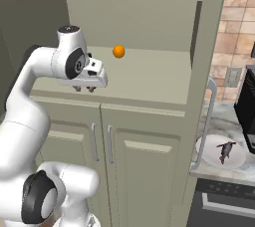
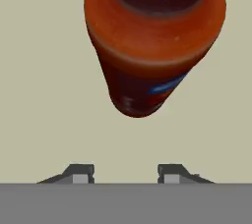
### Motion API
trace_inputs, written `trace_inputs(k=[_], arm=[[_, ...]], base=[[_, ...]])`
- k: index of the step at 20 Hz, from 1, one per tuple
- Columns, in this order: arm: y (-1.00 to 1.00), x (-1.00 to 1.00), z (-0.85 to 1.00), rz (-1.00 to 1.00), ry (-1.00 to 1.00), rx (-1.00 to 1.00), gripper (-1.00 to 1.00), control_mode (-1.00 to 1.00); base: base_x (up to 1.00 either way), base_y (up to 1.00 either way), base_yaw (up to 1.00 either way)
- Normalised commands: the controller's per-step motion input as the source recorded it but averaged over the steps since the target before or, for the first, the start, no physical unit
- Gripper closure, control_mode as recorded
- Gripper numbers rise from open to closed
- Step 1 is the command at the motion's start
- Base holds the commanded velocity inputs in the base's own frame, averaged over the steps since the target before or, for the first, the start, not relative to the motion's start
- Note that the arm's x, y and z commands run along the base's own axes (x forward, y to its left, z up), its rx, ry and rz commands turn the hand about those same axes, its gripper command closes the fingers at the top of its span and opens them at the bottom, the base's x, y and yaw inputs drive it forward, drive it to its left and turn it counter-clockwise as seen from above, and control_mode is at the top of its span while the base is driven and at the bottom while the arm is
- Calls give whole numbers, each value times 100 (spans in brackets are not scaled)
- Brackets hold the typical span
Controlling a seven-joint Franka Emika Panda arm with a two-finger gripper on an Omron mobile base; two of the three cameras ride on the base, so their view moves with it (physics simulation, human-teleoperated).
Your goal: Pick the fish from the plate and place it on the cutting board. Then pick the condiment bottle from the cabinet and place it next to the cutting board.
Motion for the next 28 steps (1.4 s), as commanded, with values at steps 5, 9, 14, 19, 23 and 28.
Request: trace_inputs(k=[5, 9, 14, 19, 23, 28], arm=[[-1, -33, 0, 0, -10, 0, -100, -100], [-1, -58, 5, 0, -22, 0, -100, -100], [0, -60, 10, 0, -25, 0, -100, -100], [0, -50, 8, 0, -22, 0, -100, -100], [0, -38, 6, 0, -15, 0, -100, -100], [0, -42, 6, 0, -14, 0, -100, -100]], base=[[0, 0, 0], [0, 0, 0], [0, 0, 0], [0, 0, 0], [0, 0, 0], [0, 0, 0]])
